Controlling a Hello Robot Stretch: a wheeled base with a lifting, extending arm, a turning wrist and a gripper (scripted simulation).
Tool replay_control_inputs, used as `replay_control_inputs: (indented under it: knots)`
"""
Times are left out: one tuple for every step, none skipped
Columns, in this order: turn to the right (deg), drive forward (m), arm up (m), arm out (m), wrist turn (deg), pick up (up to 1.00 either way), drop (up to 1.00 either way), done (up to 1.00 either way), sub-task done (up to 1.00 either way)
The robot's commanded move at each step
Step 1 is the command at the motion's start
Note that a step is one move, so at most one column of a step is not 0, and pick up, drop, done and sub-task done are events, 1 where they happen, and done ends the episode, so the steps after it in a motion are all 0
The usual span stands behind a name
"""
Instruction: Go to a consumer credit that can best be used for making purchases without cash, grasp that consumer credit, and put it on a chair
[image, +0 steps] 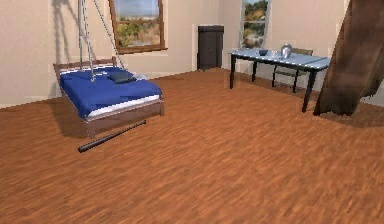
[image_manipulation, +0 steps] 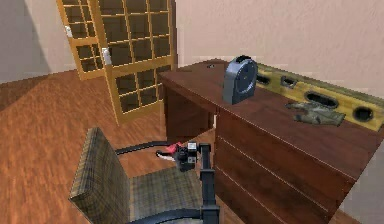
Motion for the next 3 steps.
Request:
replay_control_inputs:
  knots:
    - [0.0,0.00,-0.32,0.00,0.0,0.00,0.00,0.00,0.00]
    - [0.0,0.00,0.00,0.00,0.0,0.00,1.00,0.00,0.00]
    - [0.0,0.00,0.10,0.00,0.0,0.00,0.00,0.00,0.00]
